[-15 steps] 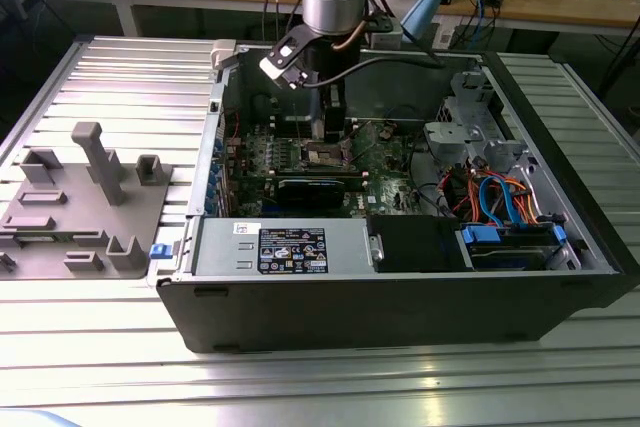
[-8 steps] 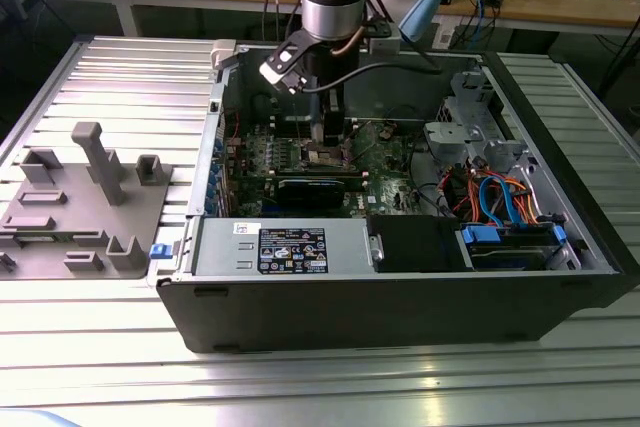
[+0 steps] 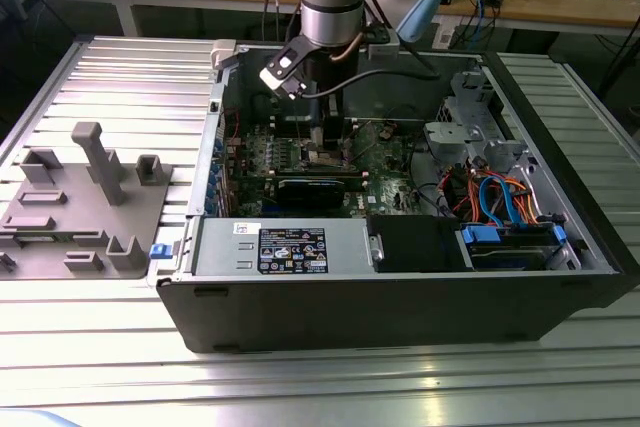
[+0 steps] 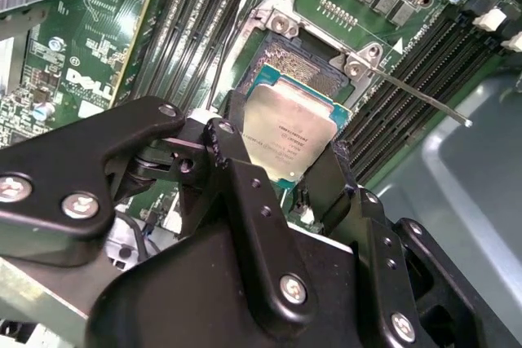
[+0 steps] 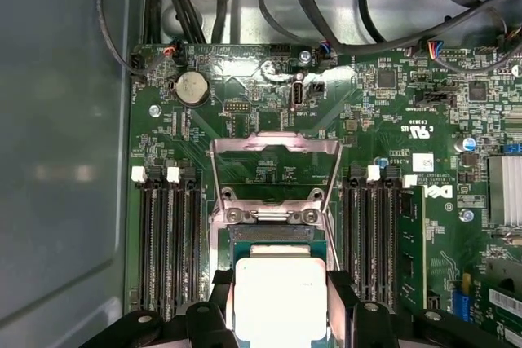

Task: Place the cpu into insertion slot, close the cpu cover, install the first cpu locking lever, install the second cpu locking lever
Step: 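Place the cpu into insertion slot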

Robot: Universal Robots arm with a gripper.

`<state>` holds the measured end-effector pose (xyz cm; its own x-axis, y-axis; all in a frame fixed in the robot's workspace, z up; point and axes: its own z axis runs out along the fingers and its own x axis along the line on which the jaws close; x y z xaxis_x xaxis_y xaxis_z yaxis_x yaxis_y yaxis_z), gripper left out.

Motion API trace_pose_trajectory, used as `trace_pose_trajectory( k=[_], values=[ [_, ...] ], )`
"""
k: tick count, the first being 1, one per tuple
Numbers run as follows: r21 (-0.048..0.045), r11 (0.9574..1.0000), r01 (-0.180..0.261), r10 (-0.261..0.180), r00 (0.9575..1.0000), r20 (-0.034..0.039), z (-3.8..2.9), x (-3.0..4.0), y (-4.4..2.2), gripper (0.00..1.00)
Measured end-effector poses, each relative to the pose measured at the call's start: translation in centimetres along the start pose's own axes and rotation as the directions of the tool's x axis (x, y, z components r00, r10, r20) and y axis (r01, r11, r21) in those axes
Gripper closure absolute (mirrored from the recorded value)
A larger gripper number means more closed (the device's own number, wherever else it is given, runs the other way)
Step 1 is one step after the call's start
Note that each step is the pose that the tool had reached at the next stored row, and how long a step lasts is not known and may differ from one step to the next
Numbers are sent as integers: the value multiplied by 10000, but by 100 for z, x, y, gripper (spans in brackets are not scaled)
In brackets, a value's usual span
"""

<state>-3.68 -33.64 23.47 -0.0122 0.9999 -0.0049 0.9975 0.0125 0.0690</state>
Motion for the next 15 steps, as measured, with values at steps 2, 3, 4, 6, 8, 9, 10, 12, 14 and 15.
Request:
trace_pose_trajectory(
  k=[2,3,4,6,8,9,10,12,14,15],
  values=[
    [0,10000,-1,1,10000,0,58,2,-4,46],
    [1,10000,-1,1,10000,0,78,3,-5,46],
    [0,10000,0,0,10000,0,89,4,-6,46],
    [0,10000,0,0,10000,-2,116,4,-8,46],
    [0,10000,-1,1,10000,-4,142,4,-11,46],
    [0,10000,7,-7,10000,-8,155,4,-12,46],
    [0,10000,15,-15,10000,-13,162,4,-13,46],
    [0,10000,28,-28,10000,-18,188,4,-16,46],
    [0,10000,27,-27,10000,-20,211,5,-22,46],
    [0,10000,29,-29,10000,-23,230,5,-24,46]
  ],
)
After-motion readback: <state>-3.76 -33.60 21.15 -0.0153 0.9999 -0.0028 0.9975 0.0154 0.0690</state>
